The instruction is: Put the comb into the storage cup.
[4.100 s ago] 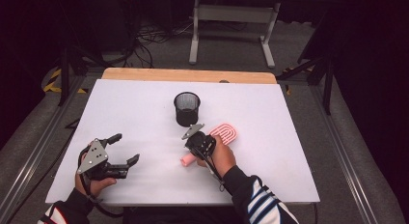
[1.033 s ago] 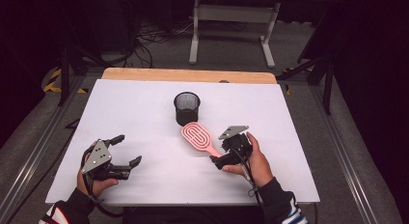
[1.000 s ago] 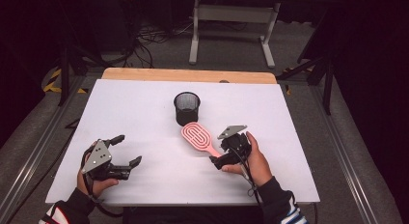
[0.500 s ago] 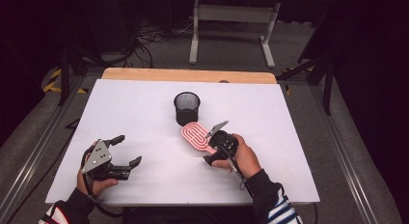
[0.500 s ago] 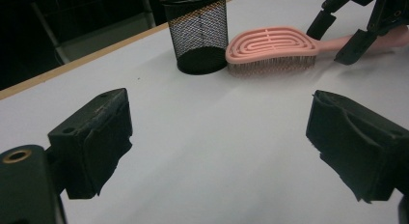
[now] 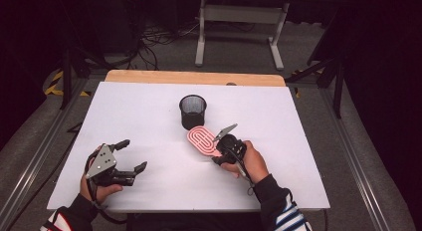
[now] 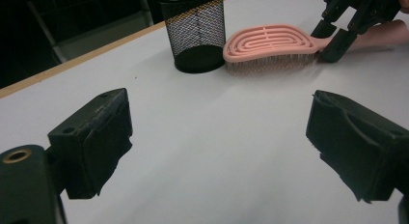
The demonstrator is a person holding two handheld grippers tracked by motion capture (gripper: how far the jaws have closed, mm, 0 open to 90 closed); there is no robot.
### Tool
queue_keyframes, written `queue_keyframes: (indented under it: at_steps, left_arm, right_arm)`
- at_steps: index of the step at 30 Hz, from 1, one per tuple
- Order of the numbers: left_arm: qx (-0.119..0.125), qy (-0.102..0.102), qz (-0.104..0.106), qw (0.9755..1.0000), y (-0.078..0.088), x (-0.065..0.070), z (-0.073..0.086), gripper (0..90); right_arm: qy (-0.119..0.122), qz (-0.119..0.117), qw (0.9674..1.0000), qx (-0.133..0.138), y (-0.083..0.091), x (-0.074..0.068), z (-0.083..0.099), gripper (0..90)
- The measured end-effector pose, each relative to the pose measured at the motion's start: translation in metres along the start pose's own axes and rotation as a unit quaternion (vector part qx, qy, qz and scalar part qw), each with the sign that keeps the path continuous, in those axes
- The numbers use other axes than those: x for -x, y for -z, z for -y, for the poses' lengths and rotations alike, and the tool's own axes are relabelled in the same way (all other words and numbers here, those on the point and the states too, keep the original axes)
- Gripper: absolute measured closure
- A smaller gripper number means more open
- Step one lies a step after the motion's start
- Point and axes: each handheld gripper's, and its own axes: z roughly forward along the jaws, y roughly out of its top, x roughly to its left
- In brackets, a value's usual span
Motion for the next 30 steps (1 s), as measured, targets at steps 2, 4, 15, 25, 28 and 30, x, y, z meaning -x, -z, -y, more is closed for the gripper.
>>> queue_keyframes:
  at_steps: [2,4,15,25,28,30]
  left_arm:
    - [0.0,0.0,0.001,1.0,0.0,0.0,0.0,10.1]
    - [-0.001,-0.002,0.002,1.0,0.0,0.0,0.0,10.1]
    - [-0.006,-0.002,0.006,1.0,-0.002,0.001,0.0,10.1]
    - [-0.006,0.012,0.02,0.9997,-0.006,0.002,0.0,10.1]
    - [-0.007,0.009,0.025,0.9996,-0.009,0.005,-0.002,10.0]
    - [-0.011,0.009,0.031,0.9994,-0.011,0.006,-0.002,9.9]
  right_arm:
    - [0.0,0.0,1.0,0.0,0.0,-0.001,0.0,64.9]
    - [0.0,0.0,1.0,0.003,0.0,-0.002,0.001,67.7]
    - [0.006,0.011,0.9997,0.021,0.001,-0.004,0.005,69.7]
    - [0.011,0.02,0.9979,0.06,0.011,-0.007,0.01,69.8]
    - [0.013,0.027,0.9961,0.082,0.018,-0.009,0.013,69.8]
    - [0.015,0.03,0.995,0.094,0.021,-0.01,0.015,69.8]
